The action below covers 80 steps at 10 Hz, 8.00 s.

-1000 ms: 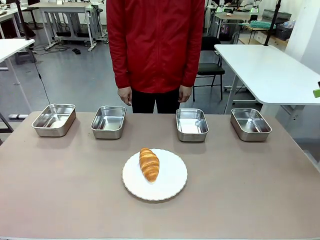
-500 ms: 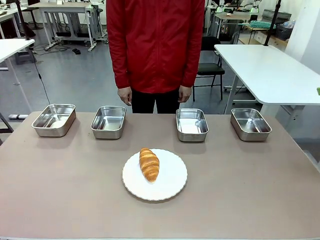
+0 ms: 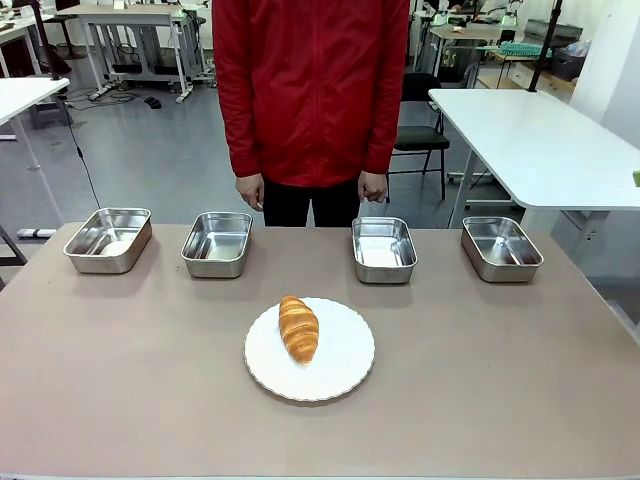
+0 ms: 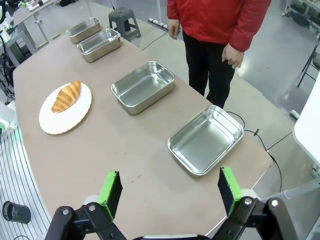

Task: Place the bread in the container.
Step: Place the Butter Roll into the Airtight Container indicated by the human.

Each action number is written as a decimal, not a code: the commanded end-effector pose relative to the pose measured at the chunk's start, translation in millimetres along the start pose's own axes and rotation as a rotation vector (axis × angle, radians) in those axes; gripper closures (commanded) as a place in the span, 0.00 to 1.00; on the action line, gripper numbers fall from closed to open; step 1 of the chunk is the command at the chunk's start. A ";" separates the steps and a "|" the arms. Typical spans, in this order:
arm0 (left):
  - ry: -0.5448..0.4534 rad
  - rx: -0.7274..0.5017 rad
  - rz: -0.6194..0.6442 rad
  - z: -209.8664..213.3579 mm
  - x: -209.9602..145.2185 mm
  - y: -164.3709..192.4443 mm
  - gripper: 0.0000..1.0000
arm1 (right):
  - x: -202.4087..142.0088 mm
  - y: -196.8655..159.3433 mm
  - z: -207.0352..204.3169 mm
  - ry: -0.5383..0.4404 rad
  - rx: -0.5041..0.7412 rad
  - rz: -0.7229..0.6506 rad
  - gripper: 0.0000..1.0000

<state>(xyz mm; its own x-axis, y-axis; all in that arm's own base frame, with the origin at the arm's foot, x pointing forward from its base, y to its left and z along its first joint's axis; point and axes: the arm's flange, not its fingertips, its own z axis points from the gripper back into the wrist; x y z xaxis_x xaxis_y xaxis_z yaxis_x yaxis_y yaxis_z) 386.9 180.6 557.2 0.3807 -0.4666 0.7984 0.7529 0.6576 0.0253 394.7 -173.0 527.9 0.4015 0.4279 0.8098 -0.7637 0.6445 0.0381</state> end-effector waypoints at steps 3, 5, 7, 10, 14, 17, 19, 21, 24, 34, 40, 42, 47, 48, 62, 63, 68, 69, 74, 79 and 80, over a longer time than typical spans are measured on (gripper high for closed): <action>-0.029 0.029 -0.003 -2.8 -0.4 -7.4 0.00 | -1.1 -8.7 -1.5 -0.031 0.008 0.029 0.00; -0.028 0.033 0.008 -2.5 -0.6 -8.1 0.00 | -2.3 -11.8 -4.2 -0.032 0.011 0.029 0.00; 0.010 0.024 0.010 -4.1 0.9 -6.8 0.00 | -3.6 -4.6 -4.8 -0.002 0.005 0.001 0.00; -0.007 0.021 0.005 0.3 -0.1 -1.7 0.00 | -3.6 -4.6 -4.8 -0.002 0.005 0.001 0.00; -0.007 0.021 0.005 0.3 -0.1 -1.7 0.00 | -3.6 -4.6 -4.8 -0.002 0.005 0.001 0.00; -0.007 0.021 0.005 0.3 -0.1 -1.7 0.00 | -3.6 -4.6 -4.8 -0.002 0.005 0.001 0.00; -0.007 0.021 0.005 0.3 -0.1 -1.7 0.00 | -3.6 -4.6 -4.8 -0.002 0.005 0.001 0.00; -0.007 0.021 0.005 0.3 -0.1 -1.7 0.00 | -3.6 -4.6 -4.8 -0.002 0.005 0.001 0.00; -0.007 0.021 0.005 0.3 -0.1 -1.7 0.00 | -3.6 -4.6 -4.8 -0.002 0.005 0.001 0.00; -0.007 0.021 0.005 0.3 -0.1 -1.7 0.00 | -3.6 -4.6 -4.8 -0.002 0.005 0.001 0.00; -0.007 0.021 0.005 0.3 -0.1 -1.7 0.00 | -3.6 -4.6 -4.8 -0.002 0.005 0.001 0.00; -0.007 0.021 0.005 0.3 -0.1 -1.7 0.00 | -3.6 -4.6 -4.8 -0.002 0.005 0.001 0.00; -0.007 0.021 0.005 0.3 -0.1 -1.7 0.00 | -3.6 -4.6 -4.8 -0.002 0.005 0.001 0.00; -0.007 0.021 0.005 0.3 -0.1 -1.7 0.00 | -3.6 -4.6 -4.8 -0.002 0.005 0.001 0.00; -0.007 0.021 0.005 0.3 -0.1 -1.7 0.00 | -3.6 -4.6 -4.8 -0.002 0.005 0.001 0.00; -0.007 0.021 0.005 0.3 -0.1 -1.7 0.00 | -3.6 -4.6 -4.8 -0.002 0.005 0.001 0.00; -0.007 0.021 0.005 0.3 -0.1 -1.7 0.00 | -3.6 -4.6 -4.8 -0.002 0.005 0.001 0.00; -0.007 0.021 0.005 0.3 -0.1 -1.7 0.00 | -3.6 -4.6 -4.8 -0.002 0.005 0.001 0.00; -0.007 0.021 0.005 0.3 -0.1 -1.7 0.00 | -3.6 -4.6 -4.8 -0.002 0.005 0.001 0.00; -0.007 0.021 0.005 0.3 -0.1 -1.7 0.00 | -3.6 -4.6 -4.8 -0.002 0.005 0.001 0.00; -0.007 0.021 0.005 0.3 -0.1 -1.7 0.00 | -3.6 -4.6 -4.8 -0.002 0.005 0.001 0.00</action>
<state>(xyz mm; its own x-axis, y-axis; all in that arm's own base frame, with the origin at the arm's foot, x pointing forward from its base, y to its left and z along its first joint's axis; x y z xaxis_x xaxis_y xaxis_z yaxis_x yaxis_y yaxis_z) 386.4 178.7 557.1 0.3818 -0.4626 0.8002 0.7402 0.6714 0.0350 398.6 -175.6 523.1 0.4104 0.4342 0.8019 -0.7644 0.6433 0.0429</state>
